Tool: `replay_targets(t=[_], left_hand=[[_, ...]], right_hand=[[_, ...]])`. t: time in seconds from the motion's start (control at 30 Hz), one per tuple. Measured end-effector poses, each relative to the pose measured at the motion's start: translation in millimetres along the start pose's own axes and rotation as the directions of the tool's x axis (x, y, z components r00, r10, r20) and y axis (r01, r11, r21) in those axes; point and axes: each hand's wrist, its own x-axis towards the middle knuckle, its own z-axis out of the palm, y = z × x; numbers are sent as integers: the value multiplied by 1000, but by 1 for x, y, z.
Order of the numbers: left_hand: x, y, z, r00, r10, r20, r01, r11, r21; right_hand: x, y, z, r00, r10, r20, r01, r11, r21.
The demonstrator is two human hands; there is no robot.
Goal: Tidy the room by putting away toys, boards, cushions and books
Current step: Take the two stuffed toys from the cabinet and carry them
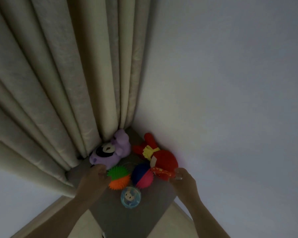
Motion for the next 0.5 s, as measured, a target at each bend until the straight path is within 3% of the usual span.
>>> replay_targets(t=[0.13, 0.3, 0.5], left_hand=[[37, 7, 30, 996, -81, 46, 83, 995, -60], [95, 3, 69, 999, 28, -32, -29, 999, -37], [160, -3, 105, 986, -167, 0, 166, 984, 59]], right_hand=[[47, 6, 11, 998, -13, 54, 21, 989, -147], [106, 15, 26, 998, 15, 66, 6, 952, -307], [137, 36, 43, 995, -31, 94, 61, 941, -334]])
